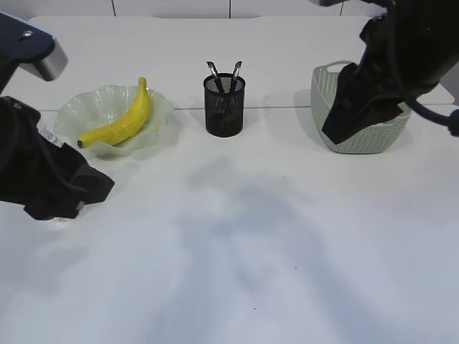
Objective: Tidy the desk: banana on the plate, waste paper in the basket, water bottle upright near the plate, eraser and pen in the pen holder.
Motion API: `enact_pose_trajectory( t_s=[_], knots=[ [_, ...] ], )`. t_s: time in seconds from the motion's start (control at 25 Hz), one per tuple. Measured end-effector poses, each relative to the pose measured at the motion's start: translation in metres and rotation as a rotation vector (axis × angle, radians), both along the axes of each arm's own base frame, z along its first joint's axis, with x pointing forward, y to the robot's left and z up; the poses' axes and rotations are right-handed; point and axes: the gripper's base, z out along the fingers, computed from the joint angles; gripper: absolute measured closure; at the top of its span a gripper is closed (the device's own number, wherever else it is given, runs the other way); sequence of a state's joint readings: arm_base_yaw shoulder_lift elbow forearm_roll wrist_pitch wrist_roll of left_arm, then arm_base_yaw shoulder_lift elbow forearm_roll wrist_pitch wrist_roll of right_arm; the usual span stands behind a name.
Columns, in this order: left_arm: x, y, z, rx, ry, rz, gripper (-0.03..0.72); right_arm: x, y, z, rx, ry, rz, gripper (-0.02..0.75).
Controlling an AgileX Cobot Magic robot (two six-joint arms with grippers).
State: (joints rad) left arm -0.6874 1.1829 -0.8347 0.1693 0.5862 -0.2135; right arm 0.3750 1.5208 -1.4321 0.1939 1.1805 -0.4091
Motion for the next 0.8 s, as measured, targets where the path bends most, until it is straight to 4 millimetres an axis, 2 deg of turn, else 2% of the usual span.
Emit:
enact_pose_trajectory(
  t_s=[0.48, 0.8],
  knots=[
    [-0.027, 0.026, 0.018, 0.012, 0.068, 0.098, 0.286, -0.04, -0.019, 0.044, 0.057, -0.057, -0.151, 0.425],
    [-0.055, 0.052, 0.038, -0.011, 0.05, 0.127, 0.286, -0.087, -0.043, 0.081, 0.104, -0.197, -0.23, 0.424]
  ],
)
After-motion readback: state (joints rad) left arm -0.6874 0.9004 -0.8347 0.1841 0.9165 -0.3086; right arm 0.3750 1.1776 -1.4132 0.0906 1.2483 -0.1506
